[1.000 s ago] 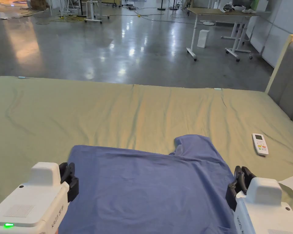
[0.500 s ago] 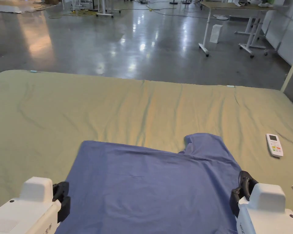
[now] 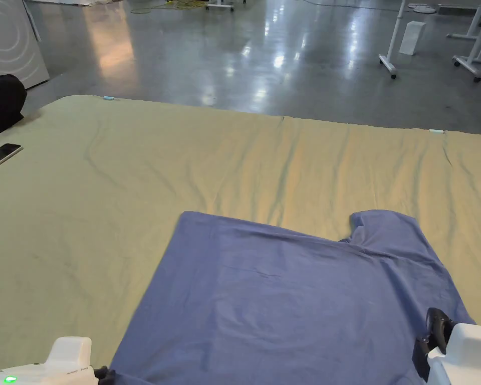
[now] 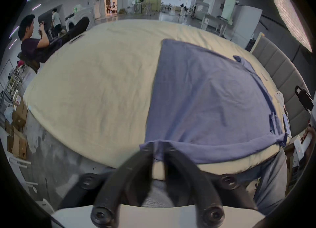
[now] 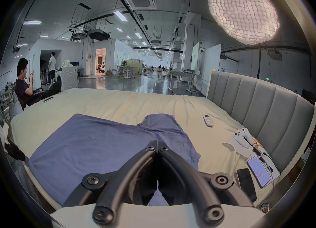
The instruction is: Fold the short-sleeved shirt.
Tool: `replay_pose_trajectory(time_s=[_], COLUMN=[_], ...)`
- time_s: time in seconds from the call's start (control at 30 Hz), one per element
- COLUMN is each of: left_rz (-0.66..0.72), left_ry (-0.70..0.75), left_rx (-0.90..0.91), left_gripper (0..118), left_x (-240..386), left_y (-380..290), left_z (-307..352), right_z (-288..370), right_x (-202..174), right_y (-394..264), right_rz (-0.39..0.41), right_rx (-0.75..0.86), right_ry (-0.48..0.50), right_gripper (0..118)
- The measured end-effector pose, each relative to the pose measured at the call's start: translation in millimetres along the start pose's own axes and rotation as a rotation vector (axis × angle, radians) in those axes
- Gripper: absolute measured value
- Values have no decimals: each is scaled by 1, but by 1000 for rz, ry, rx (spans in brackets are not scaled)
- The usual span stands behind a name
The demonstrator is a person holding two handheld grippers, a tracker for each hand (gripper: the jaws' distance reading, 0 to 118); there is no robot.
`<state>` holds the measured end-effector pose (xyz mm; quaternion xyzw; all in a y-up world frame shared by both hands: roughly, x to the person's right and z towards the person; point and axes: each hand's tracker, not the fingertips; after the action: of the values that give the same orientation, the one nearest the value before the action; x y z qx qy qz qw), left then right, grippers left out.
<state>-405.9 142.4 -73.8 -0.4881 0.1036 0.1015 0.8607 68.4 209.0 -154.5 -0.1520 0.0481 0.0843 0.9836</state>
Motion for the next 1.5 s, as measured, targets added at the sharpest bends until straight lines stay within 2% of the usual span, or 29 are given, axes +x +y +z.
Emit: replay_pose_trajectory(time_s=[0.03,0.07,0.13,0.23,0.33,0.37,0.4,0.43,0.47,0.5,0.67,0.73,0.77,0.83,0.87,1.07,1.13,1.2,1.23,1.3,1.4,1.47,1.5], left_rz=[4,0,-22,-40,-64,-94,-117,-133,-147,-161,-174,-159,-141,-130,-125,-112,-110,-110,-109,-102,-99,-101,-104], left_ry=[22,50,106,95,109,95,73,48,29,44,55,44,37,32,31,25,24,23,23,18,14,14,14], left_rx=[-13,-24,-55,-92,-94,-95,-97,-100,-106,-107,-108,-103,-97,-95,-91,-86,-85,-85,-84,-84,-82,-80,-79], left_gripper=[67,78,78,78,71,63,50,29,14,9,8,8,8,8,8,8,8,8,8,8,8,8,8], left_x=[-1,-1,-3,0,7,14,18,23,27,37,35,32,28,26,26,33,33,32,32,31,31,30,30], left_y=[1,1,0,-1,1,1,1,2,2,-1,-1,-1,-1,-2,-2,-4,-5,-5,-6,-6,-7,-6,-7], left_z=[-6,-13,-26,-42,-41,-38,-37,-38,-40,-36,-32,-30,-29,-28,-28,-17,-16,-15,-15,-14,-12,-13,-13], right_z=[0,1,1,3,5,7,8,8,9,9,13,13,12,15,17,15,15,12,12,12,11,10,8], right_x=[0,-1,-1,-1,3,5,7,11,14,18,54,67,72,83,88,104,101,98,95,88,86,84,84], right_y=[-1,-1,-3,-4,-7,-8,-9,-10,-11,-12,-18,-23,-24,-32,-38,-90,-100,-110,-111,-116,-113,-113,-114], right_rz=[3,5,8,11,10,9,7,5,2,-2,-52,-39,-7,0,-9,-46,-47,-71,-70,-43,-18,-32,-27], right_rx=[-4,-7,-17,-30,-46,-50,-52,-57,-62,-73,-158,-296,-321,-392,-441,-628,-675,-699,-720,-736,-734,-742,-743], right_ry=[1,0,1,-1,-3,-6,-10,-13,-16,-21,-40,-66,-54,-44,-36,-23,-17,27,58,51,78,105,103], right_gripper=[0,0,0,0,0,0,0,0,0,0,0,3,12,41,46,52,52,52,52,51,37,11,10])
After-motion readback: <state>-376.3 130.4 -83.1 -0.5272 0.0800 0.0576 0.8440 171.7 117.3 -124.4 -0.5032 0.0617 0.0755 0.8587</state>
